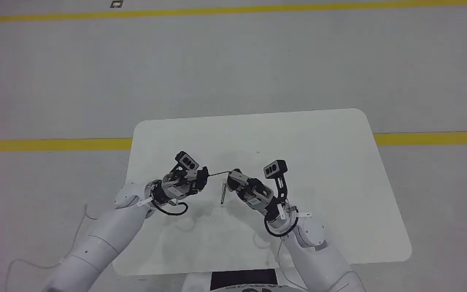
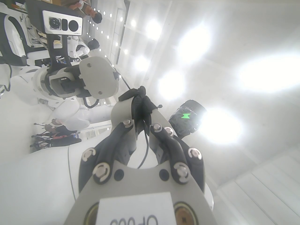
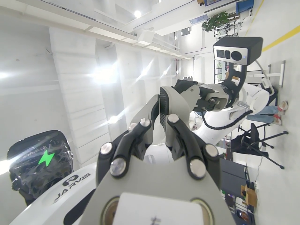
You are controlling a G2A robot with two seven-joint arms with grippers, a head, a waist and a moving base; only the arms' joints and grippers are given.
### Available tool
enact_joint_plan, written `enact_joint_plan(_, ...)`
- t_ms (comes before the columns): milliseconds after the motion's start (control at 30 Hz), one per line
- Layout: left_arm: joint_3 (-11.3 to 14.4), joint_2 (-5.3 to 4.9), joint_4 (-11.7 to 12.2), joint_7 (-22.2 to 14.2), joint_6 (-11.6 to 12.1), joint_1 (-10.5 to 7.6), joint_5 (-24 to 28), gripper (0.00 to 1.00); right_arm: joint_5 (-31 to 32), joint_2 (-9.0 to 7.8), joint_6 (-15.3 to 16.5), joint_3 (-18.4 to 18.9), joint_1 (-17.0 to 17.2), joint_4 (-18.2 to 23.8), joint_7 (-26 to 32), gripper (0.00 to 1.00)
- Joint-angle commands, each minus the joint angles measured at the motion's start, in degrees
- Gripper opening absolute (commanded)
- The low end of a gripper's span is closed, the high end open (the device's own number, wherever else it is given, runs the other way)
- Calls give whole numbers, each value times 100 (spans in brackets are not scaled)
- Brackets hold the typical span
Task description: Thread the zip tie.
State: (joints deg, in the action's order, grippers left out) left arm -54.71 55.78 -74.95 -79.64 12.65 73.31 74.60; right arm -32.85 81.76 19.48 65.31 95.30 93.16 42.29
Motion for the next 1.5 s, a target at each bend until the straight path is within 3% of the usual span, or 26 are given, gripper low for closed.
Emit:
enact_joint_plan(0, 0, 0, 0, 0, 0, 0, 0, 0, -8, 4, 0, 8, 3, -1, -2, 0)
enact_joint_plan(767, 0, 0, 0, 0, 0, 0, 0, 0, -187, 108, 0, 197, 83, 102, 176, 0)
enact_joint_plan(1467, 0, 0, 0, 0, 0, 0, 0, 0, -392, 350, 0, 537, 228, 134, 453, 0)
